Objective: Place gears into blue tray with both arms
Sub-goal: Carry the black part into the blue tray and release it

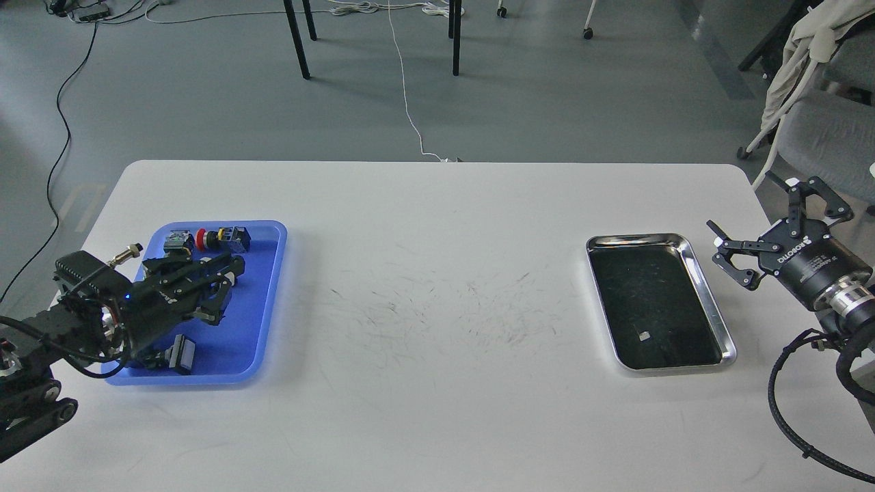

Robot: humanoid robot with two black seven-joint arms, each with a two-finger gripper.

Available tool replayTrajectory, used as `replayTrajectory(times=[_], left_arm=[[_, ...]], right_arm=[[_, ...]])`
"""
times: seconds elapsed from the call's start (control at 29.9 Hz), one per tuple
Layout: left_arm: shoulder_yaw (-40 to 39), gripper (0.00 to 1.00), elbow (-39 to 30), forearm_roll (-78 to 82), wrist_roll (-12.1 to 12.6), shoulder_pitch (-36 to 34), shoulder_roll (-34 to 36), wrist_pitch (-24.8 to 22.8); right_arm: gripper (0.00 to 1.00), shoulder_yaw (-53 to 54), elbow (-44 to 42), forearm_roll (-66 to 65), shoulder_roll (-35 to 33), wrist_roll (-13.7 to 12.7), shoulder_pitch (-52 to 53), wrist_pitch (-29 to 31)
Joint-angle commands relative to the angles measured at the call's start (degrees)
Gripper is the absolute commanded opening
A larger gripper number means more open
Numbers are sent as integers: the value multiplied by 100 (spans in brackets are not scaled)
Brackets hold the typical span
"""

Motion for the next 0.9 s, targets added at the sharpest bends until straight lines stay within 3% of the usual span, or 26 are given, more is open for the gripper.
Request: replayTrajectory(times=[0.0,0.3,0.54,0.64,0.7,0.87], left_arm=[[21,5,475,-61,-87,224,-47,149],[21,6,1003,-79,-158,418,-380,290],[13,11,1029,-79,-167,435,-512,325],[13,26,1029,-87,-158,435,-557,377],[13,51,1029,-140,-158,444,-565,395],[13,83,1020,-544,-167,426,-557,404]], right_arm=[[97,0,-9,-1,1,8,-1,1],[97,9,-9,-45,1,8,-1,1],[97,0,0,-45,1,8,-1,1],[97,0,0,-45,1,8,-1,1],[97,0,0,-45,1,8,-1,1],[97,0,0,-45,1,-1,8,1]])
